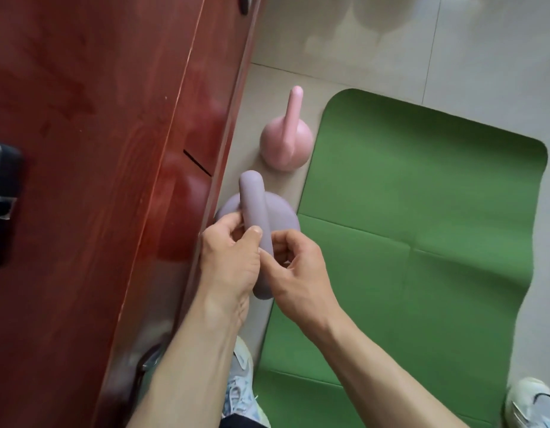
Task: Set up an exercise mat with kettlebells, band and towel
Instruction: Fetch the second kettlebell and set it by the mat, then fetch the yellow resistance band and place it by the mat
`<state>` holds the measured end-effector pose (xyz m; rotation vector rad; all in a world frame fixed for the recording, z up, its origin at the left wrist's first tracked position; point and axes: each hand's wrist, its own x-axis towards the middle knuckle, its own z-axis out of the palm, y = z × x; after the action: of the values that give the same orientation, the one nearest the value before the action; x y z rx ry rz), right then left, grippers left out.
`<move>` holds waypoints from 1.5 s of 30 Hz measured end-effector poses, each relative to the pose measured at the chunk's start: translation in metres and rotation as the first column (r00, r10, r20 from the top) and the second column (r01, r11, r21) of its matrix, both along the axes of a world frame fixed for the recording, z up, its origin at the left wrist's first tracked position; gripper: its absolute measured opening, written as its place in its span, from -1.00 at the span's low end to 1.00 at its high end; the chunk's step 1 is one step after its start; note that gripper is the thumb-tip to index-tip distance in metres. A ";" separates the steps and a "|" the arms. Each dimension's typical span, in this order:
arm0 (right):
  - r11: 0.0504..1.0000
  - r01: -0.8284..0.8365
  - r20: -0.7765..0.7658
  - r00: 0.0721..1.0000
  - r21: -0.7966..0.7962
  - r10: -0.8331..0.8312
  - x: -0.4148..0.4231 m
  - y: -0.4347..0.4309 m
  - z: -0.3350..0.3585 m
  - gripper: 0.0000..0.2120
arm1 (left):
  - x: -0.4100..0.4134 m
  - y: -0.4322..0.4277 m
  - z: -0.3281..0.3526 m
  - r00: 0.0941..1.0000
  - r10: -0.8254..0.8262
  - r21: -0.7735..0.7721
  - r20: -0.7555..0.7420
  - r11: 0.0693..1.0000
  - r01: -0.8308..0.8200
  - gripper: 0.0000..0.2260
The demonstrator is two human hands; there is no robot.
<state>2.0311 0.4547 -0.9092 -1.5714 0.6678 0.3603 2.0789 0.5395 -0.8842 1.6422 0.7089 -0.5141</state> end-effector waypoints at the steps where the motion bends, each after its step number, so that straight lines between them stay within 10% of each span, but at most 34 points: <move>1: 1.000 -0.004 0.003 1.000 0.008 0.004 0.004 0.000 -0.006 -0.91 | 0.003 0.000 -0.006 1.000 0.005 0.007 -0.002 1.000 -0.005 -0.73; 18: 0.990 -0.121 -0.180 0.978 -0.067 0.107 0.049 -0.008 -0.004 -0.82 | 0.019 -0.009 -0.004 0.998 0.069 0.026 0.012 0.997 -0.069 -0.80; 24: 0.995 -0.019 0.036 0.999 -0.101 0.023 0.056 -0.044 0.074 -0.75 | 0.015 -0.013 0.052 0.984 0.147 -0.042 0.105 0.989 -0.144 -0.79; 45: 0.902 -0.348 0.596 0.678 -0.254 0.430 -0.087 -0.399 0.641 -0.49 | -0.156 -0.274 0.606 0.737 0.250 -0.244 0.628 0.963 -0.118 -0.71</move>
<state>1.9442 0.0558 -0.2686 -1.8112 -0.2025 0.0672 1.9233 0.2657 -0.2779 1.4142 0.2720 0.1566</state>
